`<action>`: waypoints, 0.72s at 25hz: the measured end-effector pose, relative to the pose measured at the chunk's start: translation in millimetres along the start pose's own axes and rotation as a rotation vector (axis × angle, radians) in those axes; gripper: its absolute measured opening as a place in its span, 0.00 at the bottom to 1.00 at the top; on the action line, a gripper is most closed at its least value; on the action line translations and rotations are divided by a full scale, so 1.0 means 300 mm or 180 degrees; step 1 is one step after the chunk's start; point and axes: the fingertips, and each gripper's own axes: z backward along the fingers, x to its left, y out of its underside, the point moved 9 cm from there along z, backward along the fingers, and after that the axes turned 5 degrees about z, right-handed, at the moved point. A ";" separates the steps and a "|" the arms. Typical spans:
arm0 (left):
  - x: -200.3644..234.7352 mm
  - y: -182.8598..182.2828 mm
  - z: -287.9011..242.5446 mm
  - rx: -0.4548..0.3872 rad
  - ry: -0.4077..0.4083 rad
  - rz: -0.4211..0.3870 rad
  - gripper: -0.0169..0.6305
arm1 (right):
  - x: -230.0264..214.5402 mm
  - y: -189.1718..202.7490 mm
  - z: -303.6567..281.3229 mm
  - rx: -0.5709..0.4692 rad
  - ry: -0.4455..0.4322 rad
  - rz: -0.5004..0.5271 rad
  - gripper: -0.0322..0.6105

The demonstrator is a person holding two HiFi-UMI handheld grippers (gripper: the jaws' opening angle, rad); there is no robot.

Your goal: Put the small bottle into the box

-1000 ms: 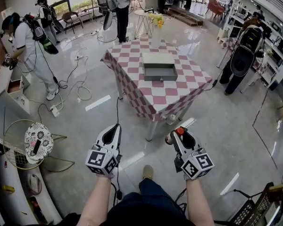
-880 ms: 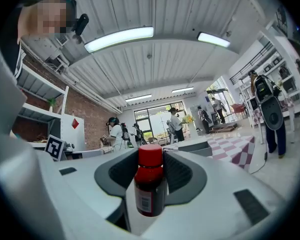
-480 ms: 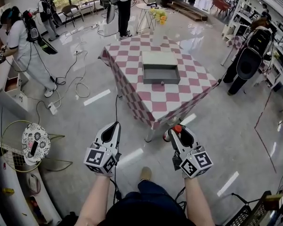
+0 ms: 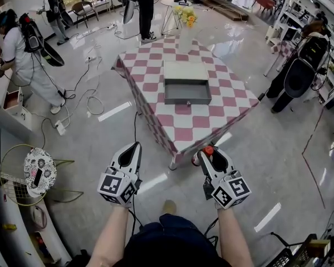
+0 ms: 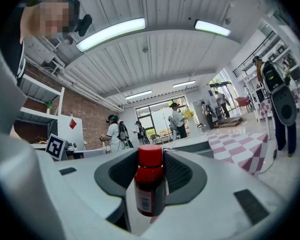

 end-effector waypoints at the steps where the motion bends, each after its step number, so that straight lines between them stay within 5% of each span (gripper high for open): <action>1: 0.003 0.003 -0.018 0.0002 -0.0009 -0.0003 0.03 | -0.020 0.001 -0.012 -0.0007 -0.0004 -0.0009 0.29; 18: 0.038 0.012 -0.218 0.0048 -0.0091 0.0001 0.03 | -0.190 -0.014 -0.190 0.0021 -0.0185 -0.0060 0.29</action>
